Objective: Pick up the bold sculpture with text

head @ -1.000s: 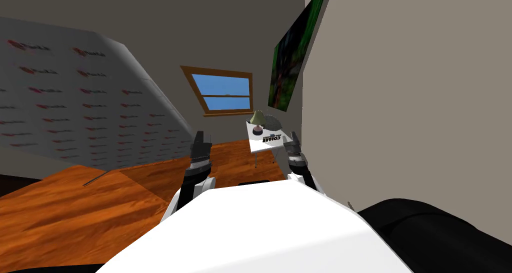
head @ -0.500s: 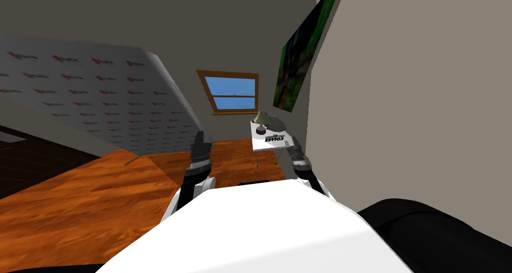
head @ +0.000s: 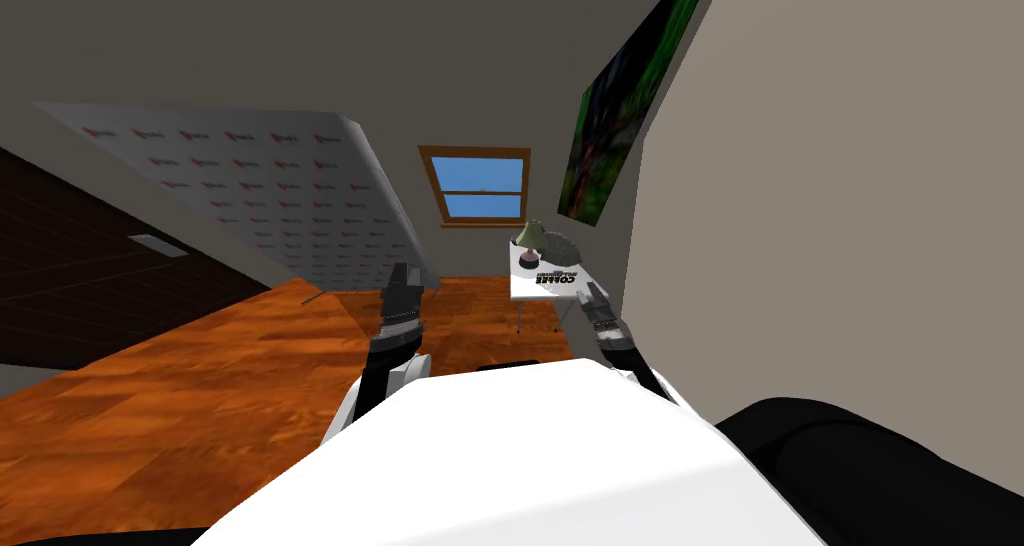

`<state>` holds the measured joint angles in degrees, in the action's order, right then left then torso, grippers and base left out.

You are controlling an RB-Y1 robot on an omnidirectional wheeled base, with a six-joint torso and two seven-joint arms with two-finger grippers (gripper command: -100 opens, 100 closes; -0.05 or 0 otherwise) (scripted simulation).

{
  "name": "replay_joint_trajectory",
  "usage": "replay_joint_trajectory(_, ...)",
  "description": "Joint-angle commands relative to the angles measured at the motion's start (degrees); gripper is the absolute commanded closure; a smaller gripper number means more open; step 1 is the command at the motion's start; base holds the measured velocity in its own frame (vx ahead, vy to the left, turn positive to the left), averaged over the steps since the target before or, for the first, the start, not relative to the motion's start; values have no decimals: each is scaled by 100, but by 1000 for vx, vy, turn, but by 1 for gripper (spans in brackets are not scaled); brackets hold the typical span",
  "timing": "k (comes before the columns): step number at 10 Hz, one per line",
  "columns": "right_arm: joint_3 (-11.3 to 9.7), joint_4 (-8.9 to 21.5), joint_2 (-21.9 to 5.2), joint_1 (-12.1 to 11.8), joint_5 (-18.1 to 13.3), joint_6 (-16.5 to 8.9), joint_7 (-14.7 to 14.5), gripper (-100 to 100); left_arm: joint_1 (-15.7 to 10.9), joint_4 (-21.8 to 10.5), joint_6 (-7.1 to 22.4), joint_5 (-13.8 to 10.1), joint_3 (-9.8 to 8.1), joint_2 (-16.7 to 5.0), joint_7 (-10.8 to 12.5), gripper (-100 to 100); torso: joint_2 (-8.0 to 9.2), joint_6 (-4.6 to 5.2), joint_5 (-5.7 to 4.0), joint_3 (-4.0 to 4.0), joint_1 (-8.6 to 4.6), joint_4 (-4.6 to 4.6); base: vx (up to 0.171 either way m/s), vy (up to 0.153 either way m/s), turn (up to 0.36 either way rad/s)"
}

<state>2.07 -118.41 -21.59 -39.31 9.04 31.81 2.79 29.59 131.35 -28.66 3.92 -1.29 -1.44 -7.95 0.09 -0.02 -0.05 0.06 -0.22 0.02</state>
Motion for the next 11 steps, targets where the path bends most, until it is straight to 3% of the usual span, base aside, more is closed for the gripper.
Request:
replay_joint_trajectory(1,45,77,-168,-56,59,22,-33,-100,0,0,0,0,0,0,0,0,0,0,0,0,0,0,-32,-32,126)
replay_joint_trajectory(6,307,678,-974,-511,380,242,-225,-100,1,0,0,0,-1,0,0,0,-2,4,-1,-1,-2,0,-37,-36,208)
replay_joint_trajectory(7,307,678,-1076,-511,380,242,-225,-100,0,0,0,0,0,0,0,0,0,0,-1,0,-5,0,-35,-45,118)
replay_joint_trajectory(8,394,897,-1288,-681,473,315,-294,-100,1,0,0,0,-1,0,0,0,-3,5,-2,-1,-4,0,-37,-41,244)
replay_joint_trajectory(9,394,897,-1401,-681,473,315,-294,-100,0,0,0,0,0,0,0,0,-2,1,-1,-1,-4,0,-31,-38,138)
replay_joint_trajectory(10,481,1124,-1577,-862,556,388,-365,-100,1,0,0,0,-1,0,0,0,-5,5,-1,-2,-2,0,-41,-36,276)
replay_joint_trajectory(11,481,1124,-1735,-862,556,388,-365,-100,0,0,0,0,0,0,0,0,-2,1,0,-1,-2,0,-36,-38,135)
